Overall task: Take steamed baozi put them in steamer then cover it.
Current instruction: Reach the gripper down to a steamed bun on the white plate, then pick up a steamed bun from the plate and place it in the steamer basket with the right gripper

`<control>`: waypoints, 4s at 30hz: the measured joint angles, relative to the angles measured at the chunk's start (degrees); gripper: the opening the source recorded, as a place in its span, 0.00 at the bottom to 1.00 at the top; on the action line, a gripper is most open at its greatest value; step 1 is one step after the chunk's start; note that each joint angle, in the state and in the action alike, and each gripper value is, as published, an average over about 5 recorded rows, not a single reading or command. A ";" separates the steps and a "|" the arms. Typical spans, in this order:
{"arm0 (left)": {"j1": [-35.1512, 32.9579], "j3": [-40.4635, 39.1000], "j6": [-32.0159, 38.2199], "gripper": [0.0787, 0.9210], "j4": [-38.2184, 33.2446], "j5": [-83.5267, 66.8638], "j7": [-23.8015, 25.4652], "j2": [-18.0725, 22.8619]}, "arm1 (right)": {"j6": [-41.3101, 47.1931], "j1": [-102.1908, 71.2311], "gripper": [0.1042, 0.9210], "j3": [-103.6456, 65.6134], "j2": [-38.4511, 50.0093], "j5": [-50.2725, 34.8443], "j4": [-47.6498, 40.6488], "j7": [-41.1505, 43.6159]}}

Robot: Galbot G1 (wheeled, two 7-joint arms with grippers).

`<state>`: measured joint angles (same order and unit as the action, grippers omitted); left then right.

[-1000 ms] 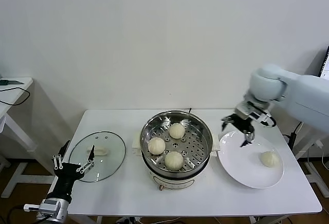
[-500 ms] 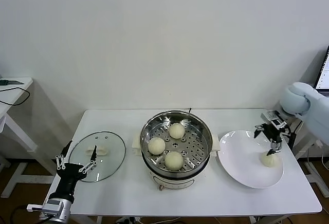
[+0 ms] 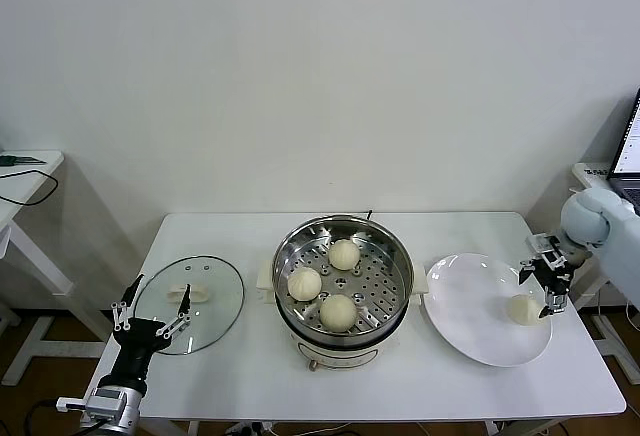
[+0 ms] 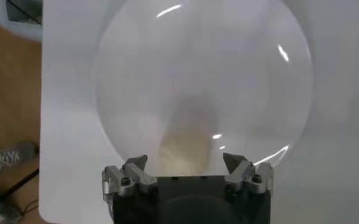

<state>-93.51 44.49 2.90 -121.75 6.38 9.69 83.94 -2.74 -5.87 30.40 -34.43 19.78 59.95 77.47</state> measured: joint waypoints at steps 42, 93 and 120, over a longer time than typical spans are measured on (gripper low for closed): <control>1.08 0.09 -0.26 0.88 0.88 -0.02 0.05 0.10 | -1.99 -5.54 0.74 -7.01 -5.66 7.48 -6.55 -0.55; 2.80 -0.95 -0.28 0.88 -0.60 -1.93 0.44 -1.02 | 29.26 60.31 0.70 54.68 -0.89 -47.17 36.16 -9.77; 3.62 2.28 -0.43 0.88 0.81 -3.67 0.90 -0.65 | 37.55 50.76 0.70 53.61 -19.94 -50.45 31.20 -14.40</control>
<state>-89.89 46.78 2.46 -120.94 2.72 10.58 83.29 34.81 44.89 84.01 -54.37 -30.66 91.14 63.07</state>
